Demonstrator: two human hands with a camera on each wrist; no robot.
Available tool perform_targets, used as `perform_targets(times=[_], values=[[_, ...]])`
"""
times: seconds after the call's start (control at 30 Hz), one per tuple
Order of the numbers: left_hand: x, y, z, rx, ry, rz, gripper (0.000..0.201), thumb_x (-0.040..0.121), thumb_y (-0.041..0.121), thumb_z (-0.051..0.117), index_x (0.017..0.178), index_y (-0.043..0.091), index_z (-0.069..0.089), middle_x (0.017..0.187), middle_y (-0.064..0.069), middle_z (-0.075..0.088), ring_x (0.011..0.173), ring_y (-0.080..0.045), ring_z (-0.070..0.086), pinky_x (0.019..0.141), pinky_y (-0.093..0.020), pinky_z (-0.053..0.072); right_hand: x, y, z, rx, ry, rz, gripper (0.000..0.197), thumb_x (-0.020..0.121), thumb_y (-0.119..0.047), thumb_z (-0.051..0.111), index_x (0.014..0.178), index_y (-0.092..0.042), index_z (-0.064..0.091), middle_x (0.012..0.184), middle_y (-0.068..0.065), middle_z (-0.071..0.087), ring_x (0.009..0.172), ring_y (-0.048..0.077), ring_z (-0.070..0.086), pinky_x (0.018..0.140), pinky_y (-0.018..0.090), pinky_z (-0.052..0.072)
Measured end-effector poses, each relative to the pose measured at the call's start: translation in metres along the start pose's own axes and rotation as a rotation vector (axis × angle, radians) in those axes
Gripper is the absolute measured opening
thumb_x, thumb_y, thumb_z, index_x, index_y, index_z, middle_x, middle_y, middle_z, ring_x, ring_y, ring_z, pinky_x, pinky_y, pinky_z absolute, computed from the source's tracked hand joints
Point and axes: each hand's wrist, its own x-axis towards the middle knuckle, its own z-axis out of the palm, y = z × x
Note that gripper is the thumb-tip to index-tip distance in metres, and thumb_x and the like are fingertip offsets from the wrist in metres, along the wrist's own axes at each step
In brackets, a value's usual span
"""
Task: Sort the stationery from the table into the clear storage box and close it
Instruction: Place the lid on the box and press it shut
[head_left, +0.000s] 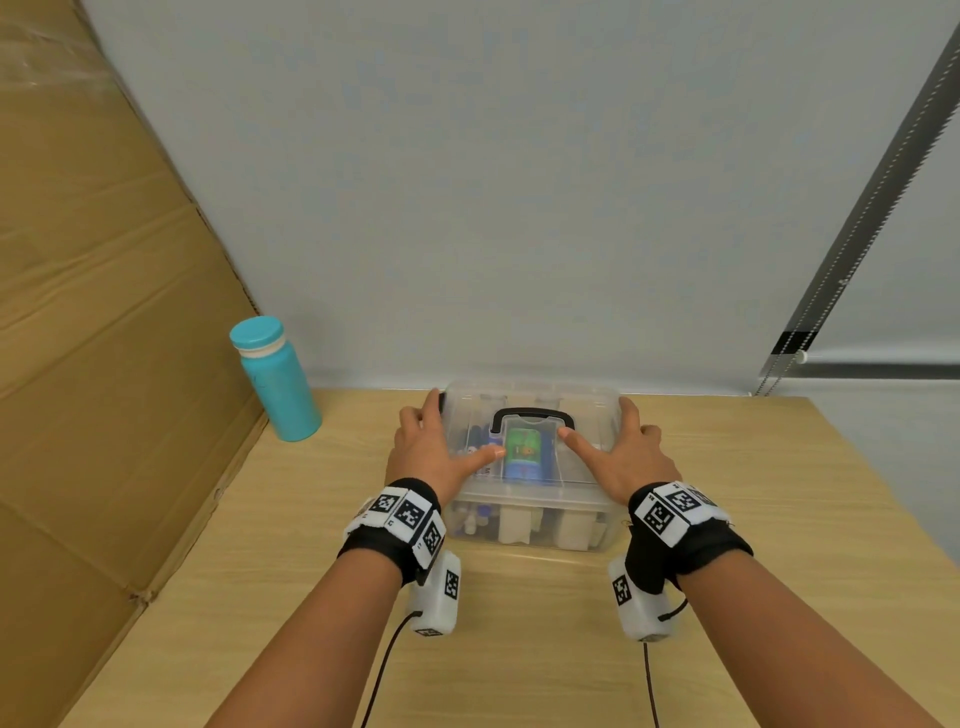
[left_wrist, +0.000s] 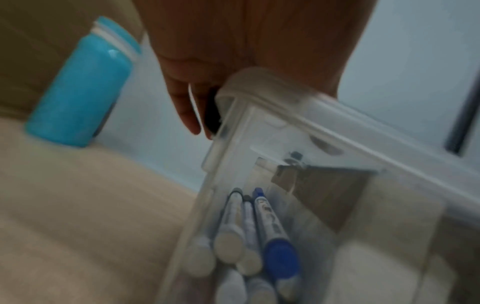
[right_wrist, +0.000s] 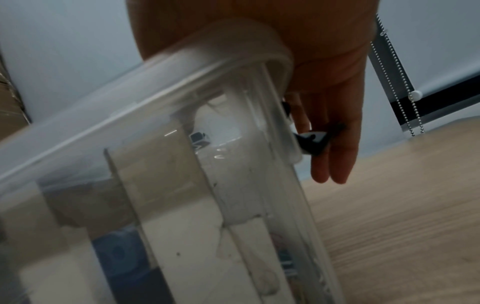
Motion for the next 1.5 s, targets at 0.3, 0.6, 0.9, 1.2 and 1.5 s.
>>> perform_targets(times=[0.3,0.6,0.9,1.2,1.5], values=[[0.015,0.002,-0.007,-0.119,-0.069,-0.086,0.129,0.053,0.063,0.079,0.15,0.026,0.002,0.143,-0.008,0.019,0.134,-0.027,0.032,0.108,-0.04,0.035,-0.003,-0.003,-0.002,0.025,-0.021,0.017,0.104,0.067,-0.085,0.044,0.147,-0.037,0.0,0.147,0.018,0.028,0.12,0.042,0.05,0.088,0.048,0.046],[0.021,-0.005,0.007,-0.2,-0.079,-0.109,0.113,0.047,0.07,0.076,0.138,0.023,0.027,0.133,-0.002,0.05,0.115,-0.024,0.055,0.096,-0.043,0.049,-0.002,0.001,-0.001,0.042,-0.032,-0.012,0.103,0.067,-0.085,0.045,0.147,-0.037,0.0,0.147,0.015,0.026,0.118,0.039,0.053,0.089,0.045,0.046],[0.024,-0.004,0.016,-0.099,-0.039,-0.03,0.103,0.067,0.062,0.07,0.144,0.015,0.021,0.14,-0.009,0.043,0.118,-0.026,0.053,0.092,-0.037,0.05,0.002,0.003,0.003,0.011,0.012,-0.034,0.099,0.068,-0.085,0.044,0.146,-0.038,0.004,0.142,0.014,0.031,0.109,0.036,0.058,0.073,0.037,0.044],[0.014,-0.002,0.014,0.106,0.015,-0.023,0.108,0.067,0.083,0.046,0.148,0.02,0.014,0.156,-0.006,0.019,0.14,-0.027,0.027,0.112,-0.045,0.032,0.004,-0.003,-0.009,-0.053,-0.067,0.046,0.125,0.059,-0.09,0.044,0.145,-0.029,-0.023,0.139,0.024,0.044,0.112,0.039,0.057,0.086,0.042,0.046],[0.015,-0.007,0.017,-0.206,-0.003,-0.053,0.105,0.055,0.078,0.063,0.14,0.029,0.025,0.133,0.001,0.052,0.115,-0.022,0.056,0.094,-0.045,0.051,-0.008,-0.008,-0.005,-0.238,0.137,-0.009,0.119,0.059,-0.091,0.035,0.141,-0.006,0.023,0.135,0.013,0.042,0.104,0.03,0.06,0.067,0.035,0.046]])
